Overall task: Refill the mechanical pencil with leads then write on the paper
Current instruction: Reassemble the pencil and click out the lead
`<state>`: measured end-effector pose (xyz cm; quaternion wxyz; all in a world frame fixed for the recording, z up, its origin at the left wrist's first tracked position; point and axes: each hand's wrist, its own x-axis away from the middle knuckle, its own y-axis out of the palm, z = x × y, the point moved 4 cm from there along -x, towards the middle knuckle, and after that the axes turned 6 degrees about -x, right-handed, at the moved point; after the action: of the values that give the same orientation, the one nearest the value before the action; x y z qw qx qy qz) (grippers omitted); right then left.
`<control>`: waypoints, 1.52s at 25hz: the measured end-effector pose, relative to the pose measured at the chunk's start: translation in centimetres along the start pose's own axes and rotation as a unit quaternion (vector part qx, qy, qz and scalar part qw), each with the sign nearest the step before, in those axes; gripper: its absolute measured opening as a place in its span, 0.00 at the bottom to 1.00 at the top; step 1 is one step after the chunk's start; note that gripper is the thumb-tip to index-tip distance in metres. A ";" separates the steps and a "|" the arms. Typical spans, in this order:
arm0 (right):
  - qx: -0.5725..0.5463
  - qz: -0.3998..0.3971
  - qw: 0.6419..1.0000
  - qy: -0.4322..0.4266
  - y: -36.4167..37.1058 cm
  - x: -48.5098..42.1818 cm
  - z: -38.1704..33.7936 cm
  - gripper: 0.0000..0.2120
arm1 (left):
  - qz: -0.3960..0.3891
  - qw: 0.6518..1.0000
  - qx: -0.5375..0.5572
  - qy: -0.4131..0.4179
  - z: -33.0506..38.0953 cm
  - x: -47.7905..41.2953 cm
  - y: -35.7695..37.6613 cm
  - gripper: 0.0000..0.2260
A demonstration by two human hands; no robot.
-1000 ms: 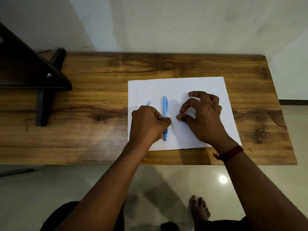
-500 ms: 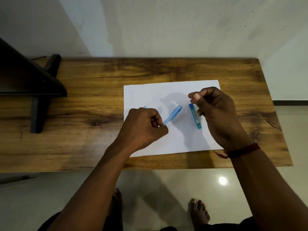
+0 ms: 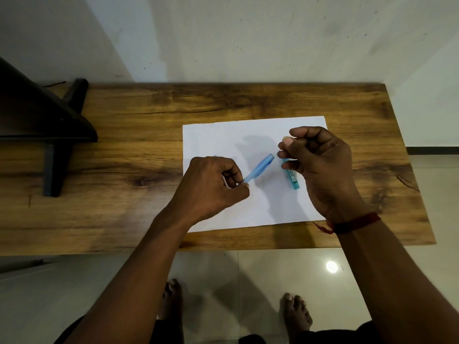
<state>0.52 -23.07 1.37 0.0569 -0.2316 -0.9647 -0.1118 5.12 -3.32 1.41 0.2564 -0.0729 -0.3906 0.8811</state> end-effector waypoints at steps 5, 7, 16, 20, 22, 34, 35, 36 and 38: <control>0.011 -0.009 1.000 -0.007 0.4 0.1 0.1 0.06 | -0.004 1.000 -0.001 -0.007 -0.1 0.0 0.1 0.05; 0.008 -0.014 1.000 -0.011 0.5 0.1 0.1 0.06 | -0.007 1.000 -0.002 -0.011 -0.1 -0.1 0.1 0.06; 0.022 -0.019 0.999 -0.022 0.7 0.1 0.1 0.07 | -0.005 1.000 -0.003 -0.006 0.0 -0.1 0.3 0.06; 0.030 -0.023 0.999 -0.024 0.7 0.2 0.2 0.07 | -0.004 1.000 -0.004 -0.002 0.0 -0.1 0.3 0.07; 0.034 -0.025 0.999 -0.024 0.7 0.2 0.2 0.07 | -0.003 1.000 -0.006 0.000 0.0 -0.1 0.4 0.07; 0.033 -0.044 0.998 -0.020 2.1 0.6 -0.2 0.09 | 0.045 0.999 0.017 -0.007 0.5 -0.2 -0.1 0.06; 0.028 -0.046 0.998 -0.019 2.3 0.7 -0.3 0.10 | 0.050 0.999 0.018 -0.005 0.5 -0.2 -0.2 0.06; 0.022 -0.047 0.999 -0.017 2.5 0.8 -0.5 0.12 | 0.054 0.998 0.018 -0.003 0.6 -0.2 -0.3 0.06; 0.007 -0.052 0.998 -0.015 2.9 0.9 -0.8 0.16 | 0.063 0.998 0.019 -0.003 0.7 -0.2 -0.5 0.06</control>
<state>1.10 -20.34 2.88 0.0382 -0.1821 -0.9770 -0.1044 5.23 -3.57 2.20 0.2008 -0.0900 -0.3692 0.9029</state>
